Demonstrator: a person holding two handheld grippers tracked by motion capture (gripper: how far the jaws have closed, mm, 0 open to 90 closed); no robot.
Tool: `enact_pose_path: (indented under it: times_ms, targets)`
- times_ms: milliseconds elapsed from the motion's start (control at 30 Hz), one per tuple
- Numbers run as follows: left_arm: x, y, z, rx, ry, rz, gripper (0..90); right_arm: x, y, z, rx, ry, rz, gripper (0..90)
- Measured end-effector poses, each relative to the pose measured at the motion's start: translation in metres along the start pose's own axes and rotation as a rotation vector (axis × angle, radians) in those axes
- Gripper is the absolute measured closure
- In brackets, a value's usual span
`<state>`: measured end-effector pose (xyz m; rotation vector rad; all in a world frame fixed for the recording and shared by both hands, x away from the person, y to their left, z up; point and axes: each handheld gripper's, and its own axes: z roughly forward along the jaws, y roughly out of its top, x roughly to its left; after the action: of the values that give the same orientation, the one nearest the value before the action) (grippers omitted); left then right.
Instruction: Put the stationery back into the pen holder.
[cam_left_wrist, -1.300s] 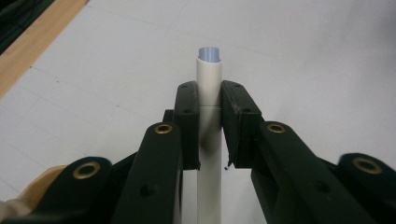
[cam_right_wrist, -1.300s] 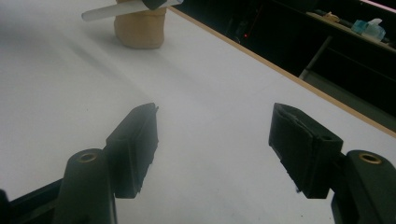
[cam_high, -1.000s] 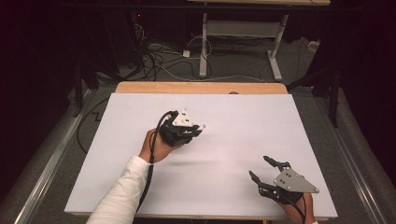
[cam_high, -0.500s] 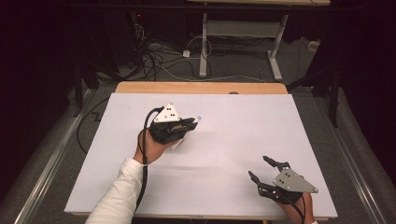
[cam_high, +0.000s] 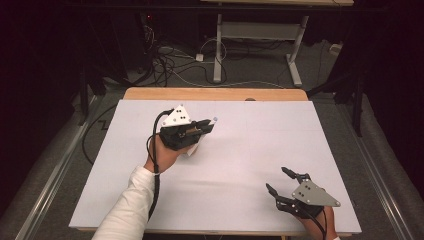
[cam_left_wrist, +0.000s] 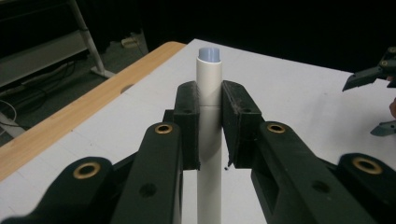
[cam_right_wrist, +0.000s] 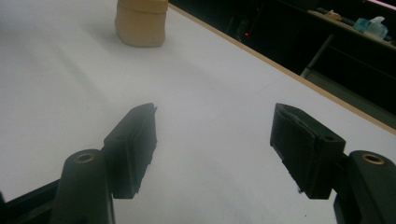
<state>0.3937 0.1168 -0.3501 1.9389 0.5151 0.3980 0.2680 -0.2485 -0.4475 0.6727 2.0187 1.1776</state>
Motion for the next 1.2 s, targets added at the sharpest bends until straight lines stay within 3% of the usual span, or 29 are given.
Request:
enact_pose_path:
  times_ms: [533, 833, 1200]
  targets:
    - [0.011, 0.009, 0.0, -0.015, 0.046, 0.005, 75.3, 0.0, -0.001, -0.001, -0.025, -0.033, 0.028, 18.8]
    - [0.021, 0.012, -0.002, -0.034, 0.061, -0.002, 75.3, -0.001, -0.002, -0.001, -0.047, -0.034, 0.05, 18.1]
    - [0.036, 0.007, 0.0, -0.058, 0.083, -0.029, 75.3, 0.001, -0.001, 0.0, -0.038, -0.031, 0.033, 17.7]
